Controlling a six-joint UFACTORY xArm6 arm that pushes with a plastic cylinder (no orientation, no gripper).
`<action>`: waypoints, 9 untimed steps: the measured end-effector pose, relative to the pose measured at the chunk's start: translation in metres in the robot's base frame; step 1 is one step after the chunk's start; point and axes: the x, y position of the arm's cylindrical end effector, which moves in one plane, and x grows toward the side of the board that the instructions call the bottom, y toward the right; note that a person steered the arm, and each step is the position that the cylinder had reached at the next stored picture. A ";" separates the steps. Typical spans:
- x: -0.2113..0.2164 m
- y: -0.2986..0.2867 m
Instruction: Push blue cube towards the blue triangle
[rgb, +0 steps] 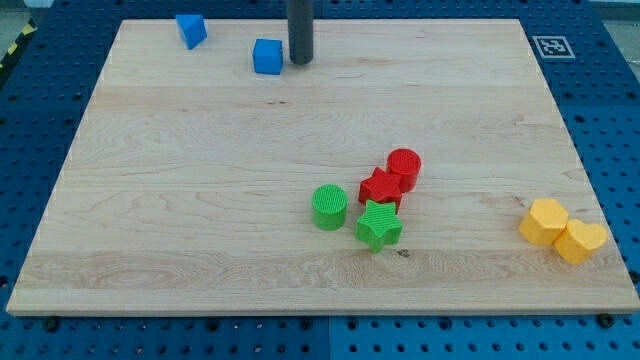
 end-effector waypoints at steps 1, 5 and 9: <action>0.000 -0.027; 0.000 -0.089; 0.055 -0.112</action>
